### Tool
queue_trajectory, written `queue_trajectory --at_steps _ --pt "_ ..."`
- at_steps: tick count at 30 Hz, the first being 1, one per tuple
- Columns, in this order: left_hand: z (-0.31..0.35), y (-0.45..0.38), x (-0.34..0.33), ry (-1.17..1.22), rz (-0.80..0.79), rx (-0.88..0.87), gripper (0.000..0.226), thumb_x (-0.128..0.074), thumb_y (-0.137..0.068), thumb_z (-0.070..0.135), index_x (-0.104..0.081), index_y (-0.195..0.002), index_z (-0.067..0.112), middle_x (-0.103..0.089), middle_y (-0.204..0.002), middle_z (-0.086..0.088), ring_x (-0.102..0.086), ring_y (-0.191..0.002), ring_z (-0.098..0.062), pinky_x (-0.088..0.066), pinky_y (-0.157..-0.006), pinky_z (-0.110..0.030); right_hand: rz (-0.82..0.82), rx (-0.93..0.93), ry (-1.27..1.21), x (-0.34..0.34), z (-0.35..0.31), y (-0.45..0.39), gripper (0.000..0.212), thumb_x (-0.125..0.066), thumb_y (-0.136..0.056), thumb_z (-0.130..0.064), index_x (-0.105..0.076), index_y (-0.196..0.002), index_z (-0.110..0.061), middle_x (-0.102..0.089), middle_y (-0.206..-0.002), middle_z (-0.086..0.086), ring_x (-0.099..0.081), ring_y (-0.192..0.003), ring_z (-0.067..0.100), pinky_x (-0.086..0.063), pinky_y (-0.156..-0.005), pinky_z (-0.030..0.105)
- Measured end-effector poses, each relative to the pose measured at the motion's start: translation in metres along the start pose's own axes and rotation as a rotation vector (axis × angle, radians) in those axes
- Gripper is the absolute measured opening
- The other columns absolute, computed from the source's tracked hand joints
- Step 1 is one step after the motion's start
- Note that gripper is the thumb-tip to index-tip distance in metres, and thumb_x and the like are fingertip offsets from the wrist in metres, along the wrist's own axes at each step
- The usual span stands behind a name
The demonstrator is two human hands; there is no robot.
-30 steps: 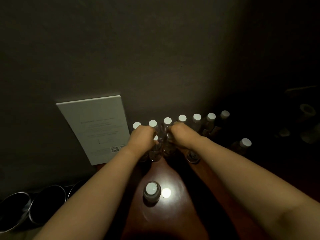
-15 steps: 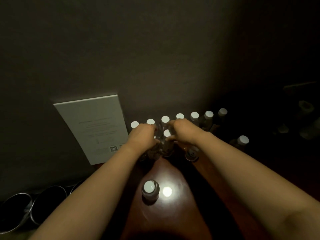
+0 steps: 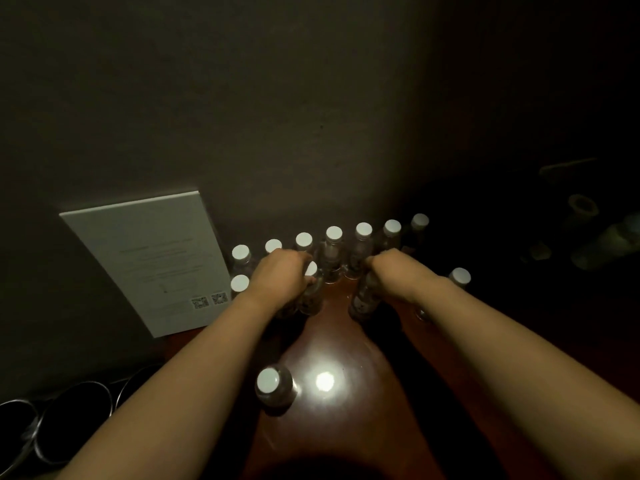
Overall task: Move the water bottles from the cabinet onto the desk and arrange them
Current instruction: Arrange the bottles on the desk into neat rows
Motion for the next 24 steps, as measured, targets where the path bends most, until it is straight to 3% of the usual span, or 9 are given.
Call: queue_trajectory --at_steps 4,8,11,18,24 --pt "0.002 -0.002 -0.001 -0.026 0.009 -0.013 0.013 -0.066 -0.088 0.032 -0.061 -0.089 0.020 -0.066 -0.089 -0.001 -0.062 -0.086 -0.025 -0.041 -0.064 -0.031 0.067 0.076 0.032 0.004 -0.011 -0.007 0.023 -0.055 -0.090 -0.019 -0.068 -0.106 -0.008 -0.065 -0.107 0.016 -0.062 -0.099 0.032 -0.051 -0.084 0.037" --pt "0.000 -0.003 -0.002 -0.043 0.012 -0.010 0.015 -0.066 -0.087 0.033 -0.063 -0.093 0.020 -0.067 -0.088 -0.002 -0.062 -0.086 -0.026 -0.039 -0.063 -0.031 0.102 0.160 -0.007 0.005 -0.026 -0.012 0.022 -0.057 -0.089 -0.016 -0.068 -0.108 -0.011 -0.065 -0.109 0.013 -0.062 -0.099 0.030 -0.049 -0.085 0.034" --pt "-0.001 -0.003 -0.004 -0.038 0.015 -0.008 0.017 -0.066 -0.086 0.034 -0.064 -0.096 0.020 -0.068 -0.089 -0.002 -0.063 -0.088 -0.027 -0.044 -0.065 -0.032 0.085 0.192 -0.059 0.007 -0.033 -0.016 0.028 -0.060 -0.084 -0.011 -0.068 -0.111 -0.012 -0.068 -0.102 0.013 -0.063 -0.095 0.030 -0.047 -0.080 0.030" --pt "-0.001 -0.004 -0.004 -0.061 0.017 0.000 0.020 -0.067 -0.086 0.035 -0.065 -0.099 0.020 -0.069 -0.092 -0.003 -0.064 -0.090 -0.027 -0.041 -0.064 -0.031 0.123 0.281 -0.031 0.012 -0.046 -0.021 0.038 -0.059 -0.084 -0.007 -0.064 -0.121 -0.012 -0.065 -0.105 0.015 -0.061 -0.096 0.031 -0.047 -0.084 0.035" --pt "0.001 -0.005 -0.004 -0.060 -0.006 -0.001 0.015 -0.068 -0.085 0.036 -0.059 -0.085 0.024 -0.069 -0.088 0.000 -0.064 -0.087 -0.025 -0.042 -0.065 -0.030 0.096 0.274 0.004 0.010 -0.047 -0.025 0.035 -0.057 -0.084 -0.006 -0.064 -0.117 -0.013 -0.065 -0.111 0.012 -0.060 -0.103 0.029 -0.047 -0.090 0.039"
Point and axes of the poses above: each hand's wrist, its own y-axis away from the middle knuckle, its own x-axis out of the back of the hand, z = x × y, the point moved 8 cm from there along -y, towards the middle knuckle
